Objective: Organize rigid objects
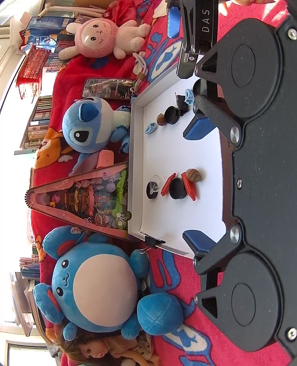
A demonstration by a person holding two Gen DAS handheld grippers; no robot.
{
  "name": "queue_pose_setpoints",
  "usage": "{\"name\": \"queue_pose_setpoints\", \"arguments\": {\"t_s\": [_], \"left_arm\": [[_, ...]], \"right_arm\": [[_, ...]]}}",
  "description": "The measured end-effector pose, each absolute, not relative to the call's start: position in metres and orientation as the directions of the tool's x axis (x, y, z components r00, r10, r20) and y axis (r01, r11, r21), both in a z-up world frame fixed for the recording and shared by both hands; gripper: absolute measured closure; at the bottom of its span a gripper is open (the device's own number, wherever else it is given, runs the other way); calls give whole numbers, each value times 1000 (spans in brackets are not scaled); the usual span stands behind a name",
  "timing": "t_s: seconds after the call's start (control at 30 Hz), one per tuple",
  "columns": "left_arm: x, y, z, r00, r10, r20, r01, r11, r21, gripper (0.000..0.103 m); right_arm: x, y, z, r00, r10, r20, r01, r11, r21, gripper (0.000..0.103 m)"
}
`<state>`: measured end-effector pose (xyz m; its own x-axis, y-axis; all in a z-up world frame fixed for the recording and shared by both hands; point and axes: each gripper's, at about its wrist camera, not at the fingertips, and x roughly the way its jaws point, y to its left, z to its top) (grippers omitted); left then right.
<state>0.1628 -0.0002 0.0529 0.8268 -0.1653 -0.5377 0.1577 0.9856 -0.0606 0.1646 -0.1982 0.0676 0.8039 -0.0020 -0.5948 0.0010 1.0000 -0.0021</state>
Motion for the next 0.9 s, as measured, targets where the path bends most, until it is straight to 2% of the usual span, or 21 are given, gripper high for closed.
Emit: {"name": "queue_pose_setpoints", "arguments": {"t_s": [0.9], "left_arm": [[114, 6, 54, 853, -150, -500, 167, 986, -11, 17]], "right_arm": [[122, -192, 69, 827, 11, -562, 6, 1000, 28, 0]]}}
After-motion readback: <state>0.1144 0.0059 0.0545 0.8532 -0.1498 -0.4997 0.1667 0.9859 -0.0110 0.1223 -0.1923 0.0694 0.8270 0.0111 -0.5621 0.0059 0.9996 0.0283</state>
